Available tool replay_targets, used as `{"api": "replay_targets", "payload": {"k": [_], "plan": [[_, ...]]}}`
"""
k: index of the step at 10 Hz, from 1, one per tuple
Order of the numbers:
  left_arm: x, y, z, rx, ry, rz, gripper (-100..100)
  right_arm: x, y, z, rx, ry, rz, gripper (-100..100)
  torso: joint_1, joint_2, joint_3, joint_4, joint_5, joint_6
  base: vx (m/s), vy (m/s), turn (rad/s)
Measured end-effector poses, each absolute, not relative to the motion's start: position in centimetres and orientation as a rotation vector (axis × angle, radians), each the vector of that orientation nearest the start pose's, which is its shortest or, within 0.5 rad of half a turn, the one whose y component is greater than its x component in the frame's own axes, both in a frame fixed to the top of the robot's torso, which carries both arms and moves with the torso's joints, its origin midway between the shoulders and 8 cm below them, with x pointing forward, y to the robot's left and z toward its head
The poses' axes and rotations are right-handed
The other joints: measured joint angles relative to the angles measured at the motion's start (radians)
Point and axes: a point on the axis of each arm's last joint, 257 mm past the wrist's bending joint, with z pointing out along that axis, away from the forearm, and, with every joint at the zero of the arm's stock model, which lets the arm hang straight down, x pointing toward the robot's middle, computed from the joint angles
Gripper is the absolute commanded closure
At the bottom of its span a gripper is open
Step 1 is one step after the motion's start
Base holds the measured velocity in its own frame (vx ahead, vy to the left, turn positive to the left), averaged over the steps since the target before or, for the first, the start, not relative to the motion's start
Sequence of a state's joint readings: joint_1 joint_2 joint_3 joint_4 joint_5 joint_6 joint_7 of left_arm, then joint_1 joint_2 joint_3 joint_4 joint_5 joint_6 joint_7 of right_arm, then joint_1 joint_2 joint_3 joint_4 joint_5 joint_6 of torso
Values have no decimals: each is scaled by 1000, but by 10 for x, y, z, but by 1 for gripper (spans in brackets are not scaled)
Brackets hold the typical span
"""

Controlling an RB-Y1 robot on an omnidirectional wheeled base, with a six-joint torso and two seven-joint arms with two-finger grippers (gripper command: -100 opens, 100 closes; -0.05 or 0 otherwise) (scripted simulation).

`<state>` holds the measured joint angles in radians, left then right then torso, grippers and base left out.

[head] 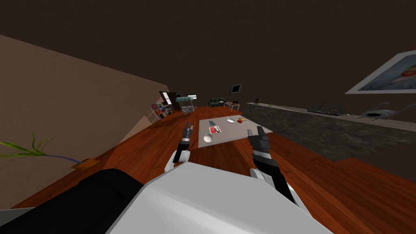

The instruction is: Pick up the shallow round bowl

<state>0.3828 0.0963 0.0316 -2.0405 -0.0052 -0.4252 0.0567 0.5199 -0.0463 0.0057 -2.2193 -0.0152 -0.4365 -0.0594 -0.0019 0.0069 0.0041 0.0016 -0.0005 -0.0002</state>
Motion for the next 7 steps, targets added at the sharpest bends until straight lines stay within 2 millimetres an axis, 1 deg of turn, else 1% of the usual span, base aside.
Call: {"api": "replay_targets", "payload": {"k": [2,3,4,5,7], "plan": [[423,290,-84,-817,861,-1280,-100,363,-283,-23,778,720,1328,0,0,0,0,0,0,0,-87,-25,-85],[430,291,-89,-831,876,-1277,-100,363,-283,-23,778,720,1328,0,1,-2,-1,0,0,0,-71,-17,-82],[440,289,-97,-852,899,-1271,-100,363,-283,-23,778,720,1328,0,1,-2,-1,-1,0,0,-101,-41,-132],[450,291,-108,-876,926,-1263,-100,363,-283,-23,778,720,1328,0,0,-1,-1,0,0,0,-75,-24,-42],[465,291,-126,-923,968,-1250,-100,363,-283,-23,778,720,1328,0,1,-2,-1,0,0,0,-65,-13,-65]]}}
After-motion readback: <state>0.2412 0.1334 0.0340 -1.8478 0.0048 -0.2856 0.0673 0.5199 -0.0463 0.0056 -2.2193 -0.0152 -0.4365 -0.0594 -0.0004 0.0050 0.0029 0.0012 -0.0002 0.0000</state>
